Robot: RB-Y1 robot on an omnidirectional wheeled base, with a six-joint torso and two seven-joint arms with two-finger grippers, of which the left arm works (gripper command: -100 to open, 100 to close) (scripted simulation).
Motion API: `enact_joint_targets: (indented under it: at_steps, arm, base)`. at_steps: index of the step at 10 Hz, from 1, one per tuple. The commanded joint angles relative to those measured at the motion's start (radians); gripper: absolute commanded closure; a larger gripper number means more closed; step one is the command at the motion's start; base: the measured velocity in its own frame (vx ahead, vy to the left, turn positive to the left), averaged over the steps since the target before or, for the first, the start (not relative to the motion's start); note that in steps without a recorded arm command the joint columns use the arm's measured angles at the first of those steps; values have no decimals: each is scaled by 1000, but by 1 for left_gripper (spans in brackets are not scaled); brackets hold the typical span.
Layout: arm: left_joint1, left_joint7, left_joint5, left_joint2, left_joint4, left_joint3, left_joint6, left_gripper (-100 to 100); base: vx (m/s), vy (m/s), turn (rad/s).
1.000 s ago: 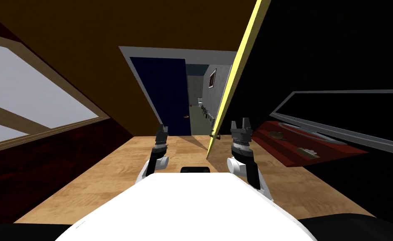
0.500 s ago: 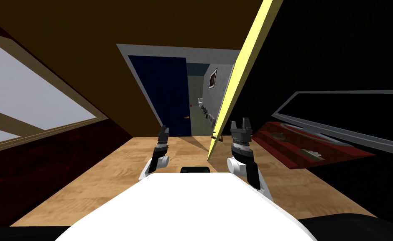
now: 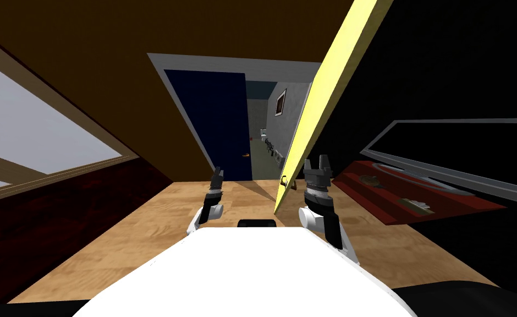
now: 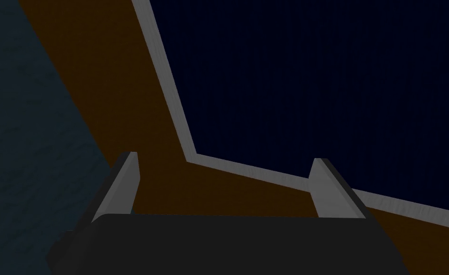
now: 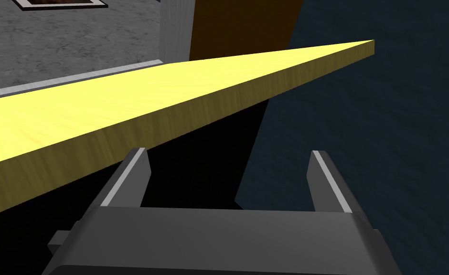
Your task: Pull the door open
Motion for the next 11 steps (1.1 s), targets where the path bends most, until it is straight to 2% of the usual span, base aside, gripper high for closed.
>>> enact_joint_targets:
  at_steps: [1, 3, 4, 5, 7, 8, 11]
  arm:
    - [-20, -2, 4, 5, 50, 9, -10, -100]
    - [-46, -4, 10, 8, 114, 20, -19, -100]
    - [-59, -6, 12, 10, 139, 26, -24, -100]
    - [-59, -6, 12, 10, 145, 26, -24, -100]
    - [-86, -8, 17, 13, 208, 37, -34, -100]
    - [-86, -8, 17, 13, 208, 37, -34, -100]
    - [-126, -12, 25, 14, 303, 55, -48, -100]
  base:
    - [93, 45, -7]
    - [86, 39, -14]
    - [99, 38, -10]
    - [61, 32, -5]
    - [57, 31, -11]
    - [54, 24, -6]
    - [72, 36, -16]
